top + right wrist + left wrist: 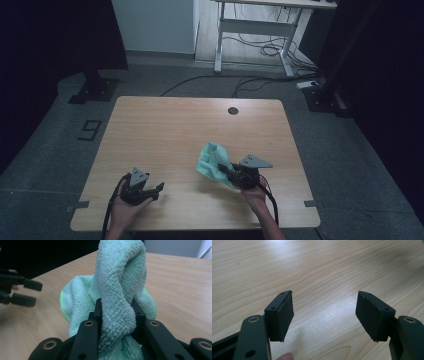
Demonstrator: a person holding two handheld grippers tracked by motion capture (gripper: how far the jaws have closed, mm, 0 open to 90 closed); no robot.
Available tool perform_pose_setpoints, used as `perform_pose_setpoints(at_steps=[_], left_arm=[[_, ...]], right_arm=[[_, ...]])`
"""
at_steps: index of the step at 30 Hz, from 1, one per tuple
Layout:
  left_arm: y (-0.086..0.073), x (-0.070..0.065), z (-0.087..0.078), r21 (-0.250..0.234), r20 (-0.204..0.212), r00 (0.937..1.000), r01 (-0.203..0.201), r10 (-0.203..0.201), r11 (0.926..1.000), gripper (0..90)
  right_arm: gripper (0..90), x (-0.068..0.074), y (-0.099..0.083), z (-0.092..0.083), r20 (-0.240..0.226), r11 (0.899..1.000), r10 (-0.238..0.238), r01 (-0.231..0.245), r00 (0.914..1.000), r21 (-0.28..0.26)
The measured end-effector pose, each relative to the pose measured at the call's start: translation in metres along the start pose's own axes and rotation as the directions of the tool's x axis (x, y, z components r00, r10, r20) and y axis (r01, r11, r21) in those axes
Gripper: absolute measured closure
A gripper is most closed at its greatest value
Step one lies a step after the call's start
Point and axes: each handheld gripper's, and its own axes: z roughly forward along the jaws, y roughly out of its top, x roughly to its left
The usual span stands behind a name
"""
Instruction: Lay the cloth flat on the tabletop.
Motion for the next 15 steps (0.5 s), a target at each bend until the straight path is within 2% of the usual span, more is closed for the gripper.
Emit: perform_pose_setpoints(at_steps=[8,11,14,15], left_arm=[[0.001,0.0,-0.002,-0.006,-0.001,1.0,0.0,0.0,1.0,30.6],[0.001,0.0,-0.001,-0.003,0.0,1.0,-0.004,0.004,1.0,30.6],[0.001,0.0,-0.001,-0.002,0.0,1.0,-0.006,0.006,1.0,30.6],[0.001,0.0,-0.001,-0.002,0.0,1.0,-0.007,0.007,1.0,30.6]], right_arm=[[73.7,0.022,-0.01,0.011,-0.047,0.999,-0.012,0.014,0.9988,0.039],[73.6,0.028,-0.017,0.021,-0.063,0.997,-0.014,0.019,0.9979,0.075],[73.3,0.03,-0.026,0.031,-0.059,0.993,-0.013,0.02,0.9982,0.121],[73.3,0.03,-0.026,0.031,-0.059,0.993,-0.013,0.02,0.9982,0.121]])
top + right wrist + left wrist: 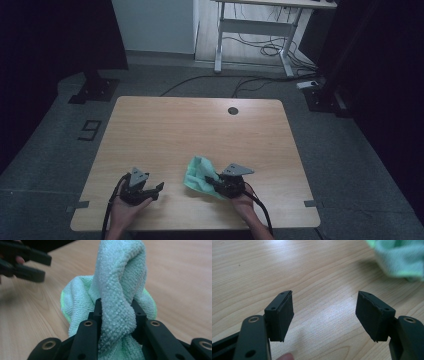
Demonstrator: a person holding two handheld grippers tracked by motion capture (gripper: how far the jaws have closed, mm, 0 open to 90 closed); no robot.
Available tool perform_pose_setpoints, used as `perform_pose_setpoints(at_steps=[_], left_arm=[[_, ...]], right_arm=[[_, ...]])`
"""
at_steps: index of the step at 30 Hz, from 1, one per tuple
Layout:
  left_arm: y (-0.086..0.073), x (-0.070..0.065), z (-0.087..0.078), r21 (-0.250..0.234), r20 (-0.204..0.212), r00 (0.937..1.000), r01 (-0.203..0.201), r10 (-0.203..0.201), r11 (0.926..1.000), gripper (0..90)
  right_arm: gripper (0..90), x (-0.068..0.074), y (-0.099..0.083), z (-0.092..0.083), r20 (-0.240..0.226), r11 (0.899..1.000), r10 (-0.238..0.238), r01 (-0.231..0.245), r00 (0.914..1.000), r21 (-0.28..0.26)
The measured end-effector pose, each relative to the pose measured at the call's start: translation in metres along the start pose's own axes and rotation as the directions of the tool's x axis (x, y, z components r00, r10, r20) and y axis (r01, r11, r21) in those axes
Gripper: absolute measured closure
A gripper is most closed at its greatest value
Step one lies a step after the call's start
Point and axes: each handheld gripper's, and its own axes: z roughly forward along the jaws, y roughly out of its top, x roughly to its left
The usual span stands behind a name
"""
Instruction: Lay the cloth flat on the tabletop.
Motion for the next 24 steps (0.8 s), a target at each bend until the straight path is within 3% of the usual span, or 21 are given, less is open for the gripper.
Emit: perform_pose_setpoints(at_steps=[3,15,20,21,24], left_arm=[[0.0,0.0,0.0,0.0,0.0,1.0,0.001,-0.001,1.0,30.6],[0.0,-0.002,0.003,0.005,0.001,1.0,-0.007,0.007,1.0,30.6],[0.0,-0.002,0.003,0.005,0.0,1.0,-0.007,0.007,1.0,30.6],[0.0,-0.002,0.003,0.005,0.0,1.0,-0.007,0.007,1.0,30.6],[0.0,-0.003,0.003,0.003,0.001,1.0,-0.009,0.009,1.0,30.6]], right_arm=[[71.9,-0.002,-0.005,0.007,0.022,0.999,0.017,-0.018,0.9996,0.038],[65.1,-0.01,-0.01,0.017,0.051,0.997,0.017,-0.02,0.9986,0.072],[45.4,-0.007,-0.009,0.015,0.064,0.999,0.01,-0.014,0.9979,0.051],[45.4,-0.007,-0.009,0.015,0.064,0.999,0.01,-0.014,0.9979,0.051],[28.3,-0.004,-0.004,0.01,0.079,1.0,0.018,-0.019,0.9967,0.015]])
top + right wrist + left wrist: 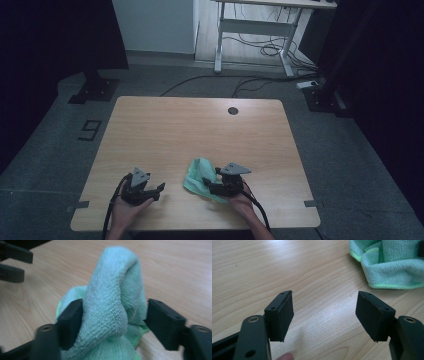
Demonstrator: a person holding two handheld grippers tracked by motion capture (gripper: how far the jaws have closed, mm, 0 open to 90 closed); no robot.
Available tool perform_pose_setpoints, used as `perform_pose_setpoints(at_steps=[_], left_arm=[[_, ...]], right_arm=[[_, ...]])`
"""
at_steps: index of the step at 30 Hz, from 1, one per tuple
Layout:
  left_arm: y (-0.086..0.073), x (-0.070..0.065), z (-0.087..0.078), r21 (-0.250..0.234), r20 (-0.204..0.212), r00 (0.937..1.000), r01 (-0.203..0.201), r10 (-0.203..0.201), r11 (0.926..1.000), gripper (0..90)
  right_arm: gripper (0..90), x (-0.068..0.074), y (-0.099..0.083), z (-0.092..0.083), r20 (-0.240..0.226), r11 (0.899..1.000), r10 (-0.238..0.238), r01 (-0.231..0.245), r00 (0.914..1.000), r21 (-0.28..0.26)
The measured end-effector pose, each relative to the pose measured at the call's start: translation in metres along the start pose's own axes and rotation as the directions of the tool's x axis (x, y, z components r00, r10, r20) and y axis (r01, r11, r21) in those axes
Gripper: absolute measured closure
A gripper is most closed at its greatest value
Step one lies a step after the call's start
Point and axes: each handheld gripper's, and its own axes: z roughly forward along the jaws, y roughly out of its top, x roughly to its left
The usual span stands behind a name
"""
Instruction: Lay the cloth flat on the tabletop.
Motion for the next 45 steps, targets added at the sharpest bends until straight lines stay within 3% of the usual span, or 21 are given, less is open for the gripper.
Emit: perform_pose_setpoints(at_steps=[3,8,12,20,34,39,45], left_arm=[[0.0,0.0,0.0,0.0,0.001,1.0,0.001,-0.001,1.0,30.5],[0.001,0.0,-0.002,-0.007,0.002,1.0,0.0,0.0,1.0,30.5],[0.002,0.0,-0.003,-0.011,0.003,1.0,0.005,-0.005,0.9999,30.6],[0.005,-0.005,-0.003,-0.017,0.025,0.9994,0.024,-0.023,0.9996,32.2],[0.011,-0.041,0.028,0.037,0.119,0.9922,-0.042,0.037,0.9984,36.6],[0.018,-0.054,0.043,0.057,0.126,0.9894,-0.079,0.071,0.9953,38.1],[0.02,-0.059,0.056,0.081,0.14,0.9867,-0.094,0.082,0.9923,39.9]], right_arm=[[22.9,0.001,0.004,-0.007,0.001,1.0,0.0,0.0,1.0,-0.027],[21.9,-0.001,0.006,-0.021,0.001,0.999,0.003,-0.003,1.0,-0.052],[24.1,-0.005,0.003,-0.038,0.005,0.998,-0.001,0.001,1.0,-0.066],[31.7,-0.009,-0.006,-0.054,0.016,0.998,-0.002,0.004,0.9999,-0.068],[41.0,-0.002,-0.035,-0.064,-0.018,0.999,-0.015,0.016,0.9997,0.033],[41.6,-0.001,-0.042,-0.059,-0.008,0.995,-0.018,0.018,0.9998,0.094],[45.3,-0.006,-0.044,-0.057,0.006,0.994,-0.004,0.003,1.0,0.112]])
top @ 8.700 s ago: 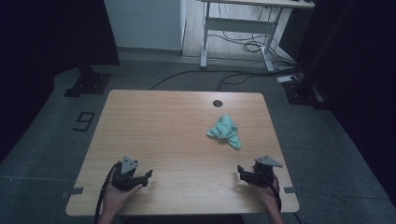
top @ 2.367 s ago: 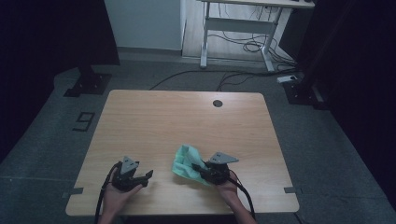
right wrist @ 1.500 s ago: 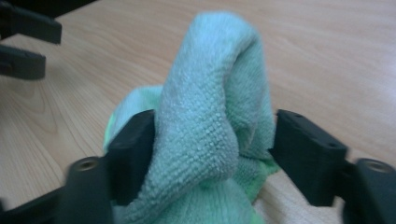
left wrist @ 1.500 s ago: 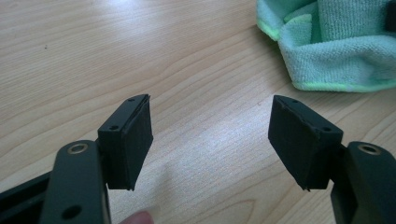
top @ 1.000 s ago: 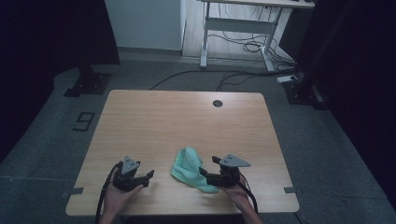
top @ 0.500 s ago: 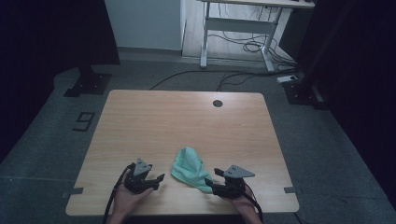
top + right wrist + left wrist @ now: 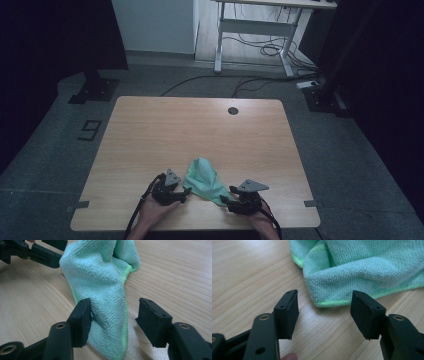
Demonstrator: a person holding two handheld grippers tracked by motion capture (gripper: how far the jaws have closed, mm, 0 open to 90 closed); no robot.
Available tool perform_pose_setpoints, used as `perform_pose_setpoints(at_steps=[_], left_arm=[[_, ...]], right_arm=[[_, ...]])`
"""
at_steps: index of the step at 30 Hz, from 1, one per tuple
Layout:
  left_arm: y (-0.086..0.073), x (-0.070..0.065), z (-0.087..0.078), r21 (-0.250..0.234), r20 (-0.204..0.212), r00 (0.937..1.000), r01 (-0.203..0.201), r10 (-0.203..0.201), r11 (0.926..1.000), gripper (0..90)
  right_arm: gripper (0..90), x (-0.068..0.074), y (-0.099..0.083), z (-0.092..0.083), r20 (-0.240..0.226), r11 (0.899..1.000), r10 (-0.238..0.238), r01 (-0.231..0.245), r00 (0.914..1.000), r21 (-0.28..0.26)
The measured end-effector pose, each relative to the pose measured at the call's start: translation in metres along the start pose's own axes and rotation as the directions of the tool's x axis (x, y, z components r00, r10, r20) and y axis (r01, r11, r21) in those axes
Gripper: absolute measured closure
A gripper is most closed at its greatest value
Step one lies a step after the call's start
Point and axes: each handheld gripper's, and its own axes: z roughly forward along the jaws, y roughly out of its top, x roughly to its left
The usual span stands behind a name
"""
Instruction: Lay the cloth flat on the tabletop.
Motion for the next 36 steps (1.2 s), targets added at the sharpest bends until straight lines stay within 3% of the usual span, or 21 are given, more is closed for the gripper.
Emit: perform_pose_setpoints(at_steps=[7,13,19,26,36], left_arm=[[0.0,0.001,0.006,0.009,0.011,0.9999,0.003,-0.003,1.0,48.6],[0.0,0.0,0.007,-0.006,0.011,0.9999,-0.003,0.003,1.0,67.3],[-0.003,0.0,0.007,-0.022,0.023,0.9997,-0.005,0.005,0.9998,82.0],[-0.002,0.001,0.0,-0.05,0.03,0.9995,-0.001,0.002,0.9987,85.5],[0.006,0.002,-0.027,-0.13,0.023,0.9997,0.0,0.003,0.9915,86.0]], right_arm=[[56.5,-0.001,0.0,0.002,0.009,0.999,-0.001,0.001,1.0,0.034],[75.2,-0.002,0.001,0.003,-0.011,0.999,0.002,-0.001,0.9999,0.052],[82.7,-0.005,0.002,0.002,-0.02,1.0,0.001,0.0,0.9998,0.022],[84.3,-0.004,0.006,-0.002,-0.037,1.0,-0.014,0.014,0.9992,0.002],[85.4,-0.006,0.027,-0.026,-0.084,0.991,-0.01,-0.002,0.9964,-0.137]])
